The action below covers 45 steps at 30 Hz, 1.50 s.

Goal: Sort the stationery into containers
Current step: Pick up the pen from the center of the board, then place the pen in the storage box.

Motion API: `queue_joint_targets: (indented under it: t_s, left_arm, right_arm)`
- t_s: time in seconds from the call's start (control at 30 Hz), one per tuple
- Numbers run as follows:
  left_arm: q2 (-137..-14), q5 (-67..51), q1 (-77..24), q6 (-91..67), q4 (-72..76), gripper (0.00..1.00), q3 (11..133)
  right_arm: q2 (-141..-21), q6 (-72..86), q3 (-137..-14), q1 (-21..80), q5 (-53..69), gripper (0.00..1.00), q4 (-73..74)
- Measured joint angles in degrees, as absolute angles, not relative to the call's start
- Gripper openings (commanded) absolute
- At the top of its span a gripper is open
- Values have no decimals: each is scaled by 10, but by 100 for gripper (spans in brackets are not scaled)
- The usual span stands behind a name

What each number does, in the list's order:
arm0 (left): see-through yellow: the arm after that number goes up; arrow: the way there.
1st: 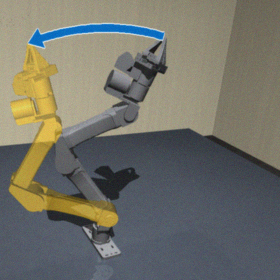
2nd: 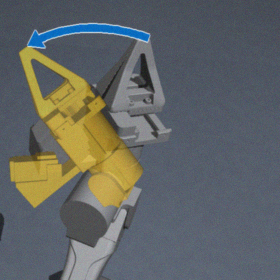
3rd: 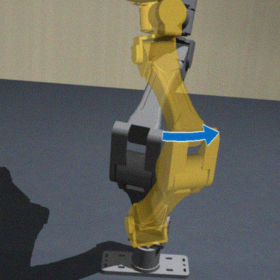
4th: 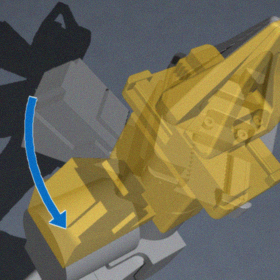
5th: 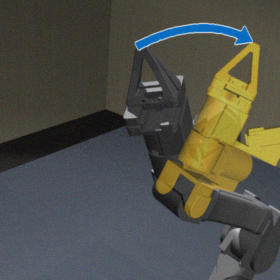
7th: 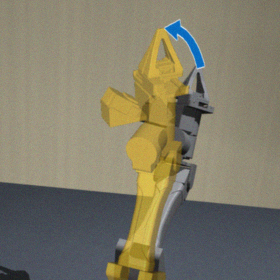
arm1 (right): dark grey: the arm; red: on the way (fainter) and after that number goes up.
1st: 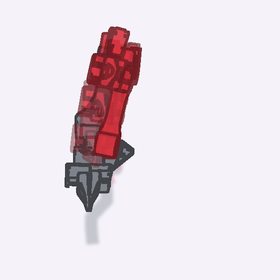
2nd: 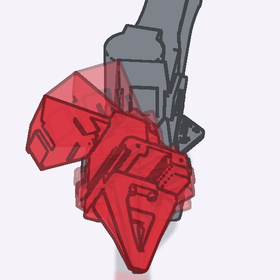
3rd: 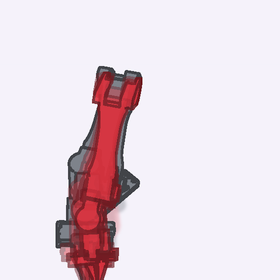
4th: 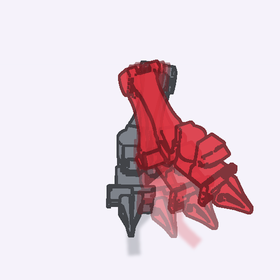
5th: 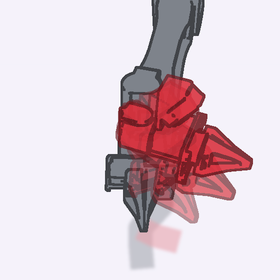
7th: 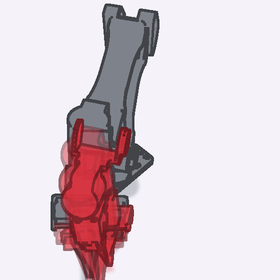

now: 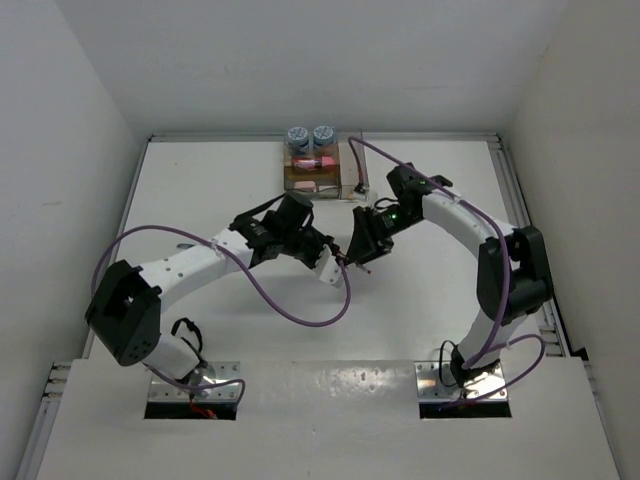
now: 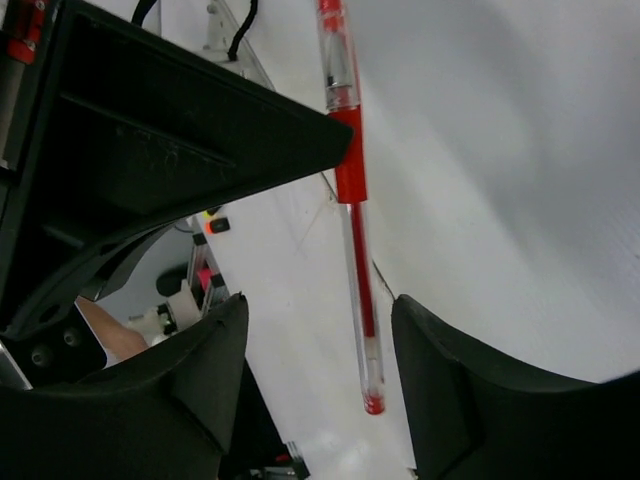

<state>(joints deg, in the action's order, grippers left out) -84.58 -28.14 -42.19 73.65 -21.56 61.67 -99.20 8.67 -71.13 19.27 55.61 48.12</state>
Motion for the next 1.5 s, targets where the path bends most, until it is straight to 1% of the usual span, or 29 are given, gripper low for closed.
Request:
queue_joint_targets:
  t_s: [0.03,0.07,0.13,0.17,0.23,0.27,0.3,0.33,0.37,0.4,0.53,0.63,0.73,0.8,0.93,1.07,1.23,1.43,1.5]
  left_arm:
    - [-846,-280,-422,736,-212,4,617]
    - [-846,-278,-422,736,-208,4,617]
    - [-845,-277,-422,736,-200,4,617]
    - [-845,-278,-422,736,-198,4,617]
    - [-843,-278,-422,735,-195,4,617]
    - [-841,-278,-422,735,-194,9,617]
    - [-838,-278,-422,735,-193,16,617]
    - [-834,-277,-422,734,-191,28,617]
    - [-831,-276,-422,730,-188,59,617]
    - [-831,-276,-422,728,-182,99,617]
    - [-824,-254,-416,660,-146,100,616]
    - [-797,-236,-399,589,-116,100,613]
    - [-762,-211,-365,524,-94,100,613]
    - [-740,-187,-342,479,-83,100,613]
    - [-725,-117,-307,399,-72,100,613]
    - [-726,-41,-271,320,-77,100,612]
    - [-726,20,-204,237,-87,100,608]
    - [-725,21,-133,172,-111,100,588]
    - [-723,17,-114,157,-117,100,577]
  right_arm:
    - [-992,84,-711,197,557,55,482]
    - [-992,82,-711,203,557,45,484]
    - [-993,75,-712,213,558,35,488]
    - [-993,74,-713,216,558,25,489]
    - [-995,70,-714,220,557,15,491]
    - [-995,69,-714,220,553,7,493]
    - [-995,70,-714,220,543,3,496]
    - [-997,68,-714,216,542,0,498]
    - [-998,68,-715,213,547,0,499]
    - [-998,67,-717,211,548,0,498]
    - [-998,65,-723,201,554,0,497]
    - [-998,90,-730,167,536,0,469]
    - [-997,142,-749,130,474,0,397]
    - [-1005,173,-790,113,412,0,366]
    - [-1071,213,-944,116,315,0,309]
    - [-1130,230,-1023,134,239,0,266]
    - [-1207,241,-1051,151,167,0,248]
    - [-1277,246,-1072,151,123,0,245]
    - [-1289,247,-1082,151,115,2,244]
